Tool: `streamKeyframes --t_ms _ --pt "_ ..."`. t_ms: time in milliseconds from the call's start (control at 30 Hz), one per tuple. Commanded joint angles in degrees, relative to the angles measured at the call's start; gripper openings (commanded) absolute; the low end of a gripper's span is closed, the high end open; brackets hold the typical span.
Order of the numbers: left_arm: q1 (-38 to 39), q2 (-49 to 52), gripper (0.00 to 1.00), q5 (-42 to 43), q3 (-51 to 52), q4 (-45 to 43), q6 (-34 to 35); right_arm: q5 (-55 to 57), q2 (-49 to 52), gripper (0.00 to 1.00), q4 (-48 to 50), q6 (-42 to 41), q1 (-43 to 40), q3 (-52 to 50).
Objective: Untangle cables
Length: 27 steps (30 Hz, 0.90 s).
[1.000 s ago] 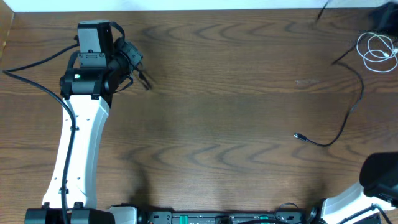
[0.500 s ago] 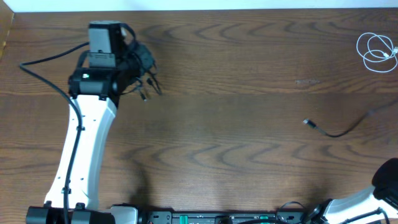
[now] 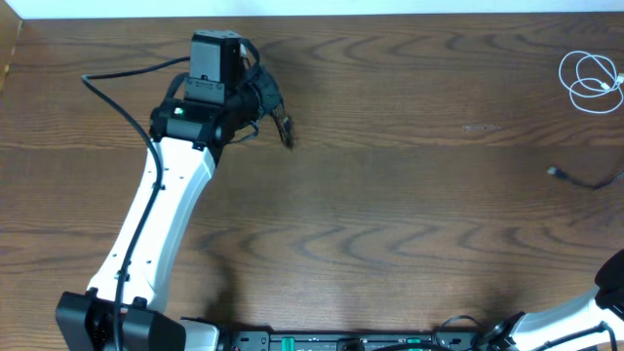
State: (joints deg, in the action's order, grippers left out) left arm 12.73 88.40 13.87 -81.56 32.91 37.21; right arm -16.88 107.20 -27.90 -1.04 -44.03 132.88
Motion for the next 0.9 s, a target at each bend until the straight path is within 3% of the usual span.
streamKeyframes --t_ms 0,233,500,800,867 --pt "0.7 0.0 0.08 0.5 -1.0 -1.0 -1.0 3.8 -0.7 0.01 0.0 -0.3 0.0 2.7" --pt "1.1 0.0 0.08 0.5 -1.0 -1.3 -1.0 3.9 1.5 0.01 -12.5 4.2 -0.2 2.4" --pt "1.1 0.0 0.08 0.5 -1.0 -1.3 -1.0 4.7 10.4 0.02 -28.8 3.2 -0.2 2.4" --pt "1.1 0.9 0.08 0.5 -1.0 -1.3 -1.4 3.7 22.8 0.11 -39.6 2.8 -0.1 2.4" --pt "1.1 1.6 0.07 0.5 -1.0 -1.2 -1.4 3.7 24.4 0.18 -41.5 2.5 -0.1 2.4"
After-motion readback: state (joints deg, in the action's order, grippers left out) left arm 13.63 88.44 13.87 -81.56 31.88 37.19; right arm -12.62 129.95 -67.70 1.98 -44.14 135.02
